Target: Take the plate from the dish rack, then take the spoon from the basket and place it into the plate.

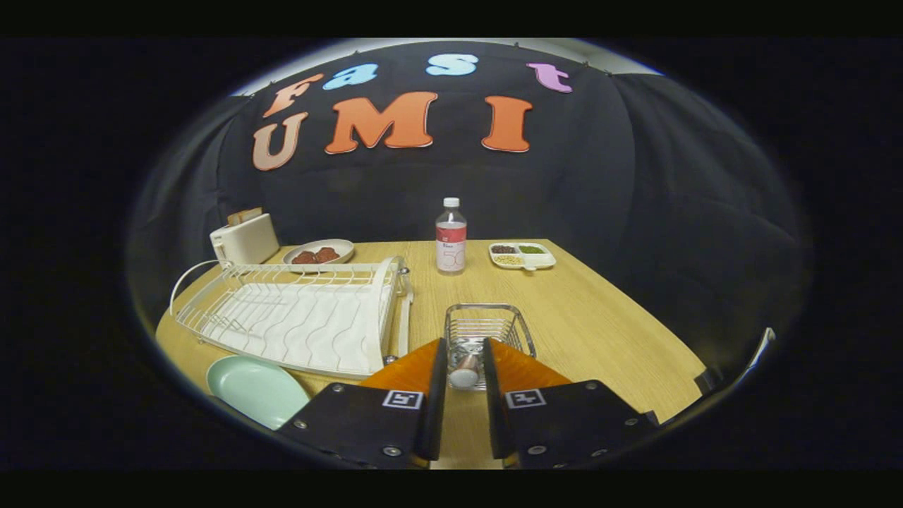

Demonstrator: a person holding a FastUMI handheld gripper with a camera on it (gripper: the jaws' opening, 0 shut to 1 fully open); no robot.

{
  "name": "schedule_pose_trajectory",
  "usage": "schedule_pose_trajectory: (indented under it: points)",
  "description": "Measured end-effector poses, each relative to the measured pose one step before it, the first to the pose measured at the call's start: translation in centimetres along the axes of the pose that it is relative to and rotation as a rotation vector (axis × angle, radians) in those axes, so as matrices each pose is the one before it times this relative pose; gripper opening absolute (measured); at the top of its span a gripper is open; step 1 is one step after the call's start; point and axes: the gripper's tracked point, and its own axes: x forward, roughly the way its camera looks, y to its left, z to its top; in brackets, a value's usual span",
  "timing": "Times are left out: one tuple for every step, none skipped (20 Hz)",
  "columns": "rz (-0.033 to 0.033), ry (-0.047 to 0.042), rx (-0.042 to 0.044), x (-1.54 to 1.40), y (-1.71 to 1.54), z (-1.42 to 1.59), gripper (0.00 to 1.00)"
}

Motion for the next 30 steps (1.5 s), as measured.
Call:
schedule_pose_trajectory:
  points:
    - [-0.00189,-0.00659,0.00242,-0.048,-0.142,0.227,0.22]
    - [0.00230,-0.00140,0.00387,0.039,0.066,0.094,0.16]
    - [-0.00835,-0.00158,0.00277,-0.159,-0.214,0.085,0.14]
    - [-0.01492,0.00002,-0.00104,-0.259,-0.392,0.128,0.14]
    - [-0.00520,-0.00609,0.00213,-0.285,-0.160,0.369,0.13]
    - [0.00307,-0.00906,0.00269,-0.446,0.152,0.532,0.13]
    - [-0.00238,-0.00573,-0.00463,-0.435,0.095,0.339,0.12]
    - [-0.00401,-0.00644,-0.01085,-0.502,-0.090,0.449,0.12]
    - [-0.00860,-0.01443,-0.00880,-0.371,-0.022,0.712,0.12]
    - [-0.00452,-0.01509,-0.00993,-0.548,0.094,0.724,0.12]
    - [-0.00586,-0.01370,-0.01000,-0.618,0.192,0.670,0.12]
    - [-0.00250,-0.01174,-0.01036,-0.559,0.204,0.704,0.12]
    - [-0.00195,-0.00976,-0.00456,-0.584,0.143,0.654,0.12]
    - [0.00006,-0.01058,0.00221,-0.616,0.315,0.719,0.12]
    - [0.00084,-0.00833,0.00559,-0.636,0.295,0.602,0.12]
    - [0.00245,-0.00858,0.00752,-0.657,0.332,0.671,0.11]
    - [0.00199,-0.00942,0.00679,-0.575,0.418,0.623,0.12]
    - [0.00492,-0.01022,0.00295,-0.672,0.447,0.634,0.12]
    - [0.00321,-0.01084,0.00000,-0.640,0.295,0.595,0.12]
    - [0.00501,-0.00771,-0.00051,-0.548,0.449,0.525,0.12]
    - [0.00835,-0.00478,0.00248,-0.618,0.558,0.419,0.12]
    - [0.00975,-0.00525,0.00549,-0.631,0.600,0.368,0.12]
    - [0.01027,-0.00433,0.00336,-0.581,0.577,0.259,0.12]
    - [0.00918,-0.00381,0.00070,-0.582,0.615,0.262,0.12]
    - [0.01009,-0.00136,-0.00076,-0.518,0.598,0.131,0.12]
    - [0.01253,-0.00217,-0.00067,-0.570,0.694,0.109,0.11]
    - [0.01473,-0.00158,0.00075,-0.522,0.798,0.144,0.11]
    - [0.01456,-0.00206,-0.00004,-0.578,0.742,0.169,0.11]
    - [0.01505,-0.00412,-0.00313,-0.559,0.797,0.030,0.11]
    - [0.01585,-0.00389,-0.00541,-0.553,0.816,0.102,0.11]
